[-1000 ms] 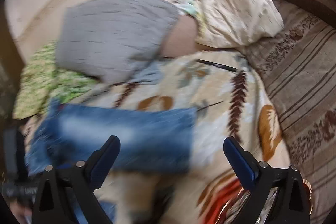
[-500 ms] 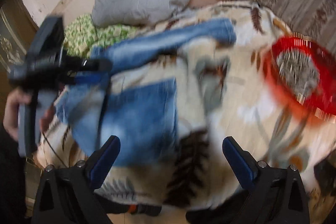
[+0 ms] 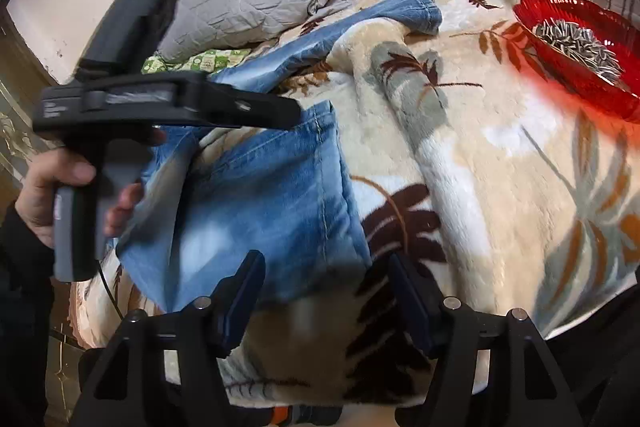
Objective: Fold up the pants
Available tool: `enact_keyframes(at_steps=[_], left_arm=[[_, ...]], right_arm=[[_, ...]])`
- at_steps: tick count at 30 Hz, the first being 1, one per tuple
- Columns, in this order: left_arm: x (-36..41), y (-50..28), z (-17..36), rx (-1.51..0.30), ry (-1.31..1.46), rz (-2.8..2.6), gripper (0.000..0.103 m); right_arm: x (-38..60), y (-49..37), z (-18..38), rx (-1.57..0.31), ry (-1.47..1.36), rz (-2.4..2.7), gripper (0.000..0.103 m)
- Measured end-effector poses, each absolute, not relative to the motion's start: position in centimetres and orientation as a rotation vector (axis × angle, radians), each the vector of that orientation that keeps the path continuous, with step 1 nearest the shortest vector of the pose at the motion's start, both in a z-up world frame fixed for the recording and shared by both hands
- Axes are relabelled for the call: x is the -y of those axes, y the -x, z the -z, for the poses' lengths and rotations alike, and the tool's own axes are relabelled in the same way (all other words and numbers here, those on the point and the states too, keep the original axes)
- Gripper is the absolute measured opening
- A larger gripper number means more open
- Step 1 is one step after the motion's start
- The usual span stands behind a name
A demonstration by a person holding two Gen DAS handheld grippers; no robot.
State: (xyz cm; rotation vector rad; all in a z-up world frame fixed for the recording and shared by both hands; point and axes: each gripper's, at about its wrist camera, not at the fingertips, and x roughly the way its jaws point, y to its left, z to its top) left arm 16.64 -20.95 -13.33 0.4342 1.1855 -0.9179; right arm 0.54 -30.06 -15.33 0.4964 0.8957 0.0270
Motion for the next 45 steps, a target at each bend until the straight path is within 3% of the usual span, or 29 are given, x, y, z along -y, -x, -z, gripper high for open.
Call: enact_keyframes(at_steps=[3, 5, 6, 7, 8, 9, 10, 14, 20, 26, 32, 38, 39, 40, 41, 42, 43, 44, 45], left_arm=[[22.0, -17.2, 14.7, -1.210, -0.497, 0.907, 0.103], [22.6, -17.1, 15.4, -1.226, -0.524, 0.919, 0.097], [22.8, -16.9, 15.7, -1.238, -0.531, 0.942, 0.079], [23.0, -16.7, 15.7, -1.233, -0.536, 0.953, 0.077], [23.0, -16.6, 15.4, -1.219, -0.532, 0.962, 0.060], [22.9, -16.5, 15.0, -1.216, -0.507, 0.988, 0.027], [22.9, -16.4, 14.7, -1.204, -0.508, 0.973, 0.020], [22.4, -16.2, 14.0, -1.216, -0.485, 0.974, 0.012], [21.9, -15.4, 10.7, -1.155, -0.417, 1.014, 0.011], [27.1, -15.0, 6.2, -1.058, -0.364, 1.116, 0.011], [33.8, -14.5, 7.4, -1.065, -0.393, 1.129, 0.011], [34.2, -15.0, 8.7, -1.085, -0.377, 1.126, 0.012], [34.1, -15.1, 8.7, -1.081, -0.378, 1.122, 0.016], [34.0, -15.1, 8.6, -1.068, -0.383, 1.114, 0.022], [34.1, -15.1, 8.5, -1.054, -0.390, 1.101, 0.052], [34.0, -15.2, 8.3, -1.031, -0.402, 1.068, 0.095], [34.0, -15.3, 8.2, -1.022, -0.401, 1.052, 0.103], [33.6, -15.4, 7.9, -1.016, -0.374, 1.060, 0.103], [33.3, -15.6, 7.7, -1.012, -0.362, 1.059, 0.103]], right_arm=[[29.7, -0.9, 15.4, -0.895, -0.463, -0.013, 0.051], [29.6, -0.9, 15.5, -0.893, -0.440, -0.007, 0.033], [29.6, -1.0, 15.5, -0.895, -0.433, -0.003, 0.031], [29.7, -1.1, 15.6, -0.892, -0.439, -0.007, 0.027], [29.8, -1.1, 15.6, -0.888, -0.451, -0.017, 0.024], [29.8, -1.2, 15.6, -0.886, -0.454, -0.022, 0.023], [29.7, -1.1, 15.5, -0.879, -0.451, -0.028, 0.022], [29.6, -0.8, 15.4, -0.862, -0.452, -0.044, 0.019], [30.3, 0.4, 13.8, -0.807, -0.460, -0.040, 0.018], [34.6, 2.4, 9.6, -0.673, -0.453, 0.091, 0.018], [38.4, 2.6, 9.2, -0.681, -0.477, 0.206, 0.018], [39.7, 2.4, 9.6, -0.708, -0.483, 0.236, 0.018], [39.6, 2.3, 9.6, -0.712, -0.476, 0.238, 0.019], [39.5, 2.0, 9.6, -0.723, -0.473, 0.238, 0.024], [39.4, 2.1, 9.7, -0.733, -0.475, 0.245, 0.030], [39.5, 2.0, 9.8, -0.744, -0.477, 0.268, 0.036], [39.7, 2.0, 9.7, -0.756, -0.478, 0.294, 0.053], [39.7, 2.1, 9.6, -0.753, -0.479, 0.304, 0.075], [39.8, 2.5, 9.2, -0.729, -0.482, 0.319, 0.081]])
